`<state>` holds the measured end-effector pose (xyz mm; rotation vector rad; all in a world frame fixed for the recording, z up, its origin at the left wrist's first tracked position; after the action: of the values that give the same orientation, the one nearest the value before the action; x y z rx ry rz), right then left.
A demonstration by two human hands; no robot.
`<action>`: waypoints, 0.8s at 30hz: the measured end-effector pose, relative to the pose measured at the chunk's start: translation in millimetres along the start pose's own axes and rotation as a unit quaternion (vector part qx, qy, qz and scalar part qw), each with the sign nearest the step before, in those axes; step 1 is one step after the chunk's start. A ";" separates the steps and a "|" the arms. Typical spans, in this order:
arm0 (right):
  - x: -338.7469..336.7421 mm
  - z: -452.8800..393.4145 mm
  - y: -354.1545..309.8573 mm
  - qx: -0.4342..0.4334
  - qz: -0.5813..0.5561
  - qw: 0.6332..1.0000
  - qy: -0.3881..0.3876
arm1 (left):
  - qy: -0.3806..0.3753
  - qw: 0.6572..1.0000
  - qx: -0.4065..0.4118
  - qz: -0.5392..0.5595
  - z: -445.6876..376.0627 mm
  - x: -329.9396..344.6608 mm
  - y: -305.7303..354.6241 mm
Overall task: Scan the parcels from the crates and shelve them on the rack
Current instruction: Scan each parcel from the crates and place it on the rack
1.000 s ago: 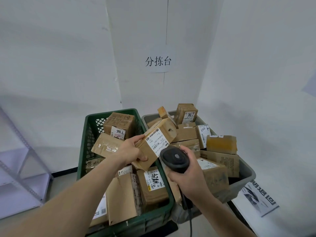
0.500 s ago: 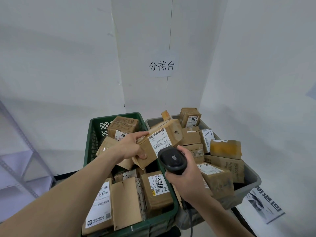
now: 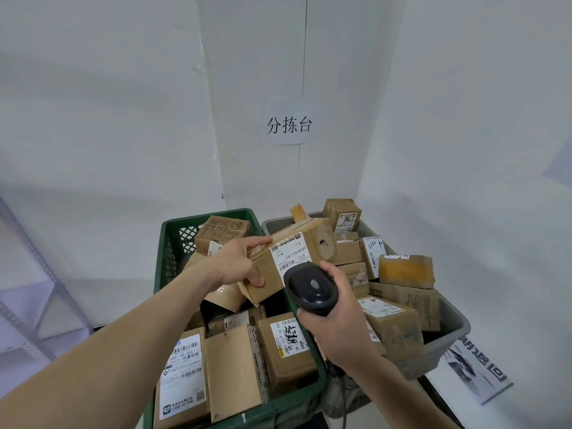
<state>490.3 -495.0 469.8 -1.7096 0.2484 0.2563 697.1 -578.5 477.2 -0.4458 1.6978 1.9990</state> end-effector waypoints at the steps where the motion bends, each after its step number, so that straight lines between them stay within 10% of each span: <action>1: 0.0 0.5 -0.8 -0.001 0.000 1.000 0.002 | 0.002 1.000 0.001 -0.002 0.5 -0.9 0.6; 24: -95.2 58.7 -25.7 -0.001 0.032 0.980 0.197 | -0.132 0.976 0.108 0.139 20.8 87.3 97.1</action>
<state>406.0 -431.3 514.5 -1.7468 0.5955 -0.0397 572.2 -556.8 514.7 0.1353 1.8561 1.9248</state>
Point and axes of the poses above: each hand's wrist, its own z-axis away from the middle knuckle, its own x-axis out of the palm, y = z × x, the point moved 9 cm from there along -z, towards the middle knuckle, and after that the axes turned 5 degrees about y, right-handed, at the moved point
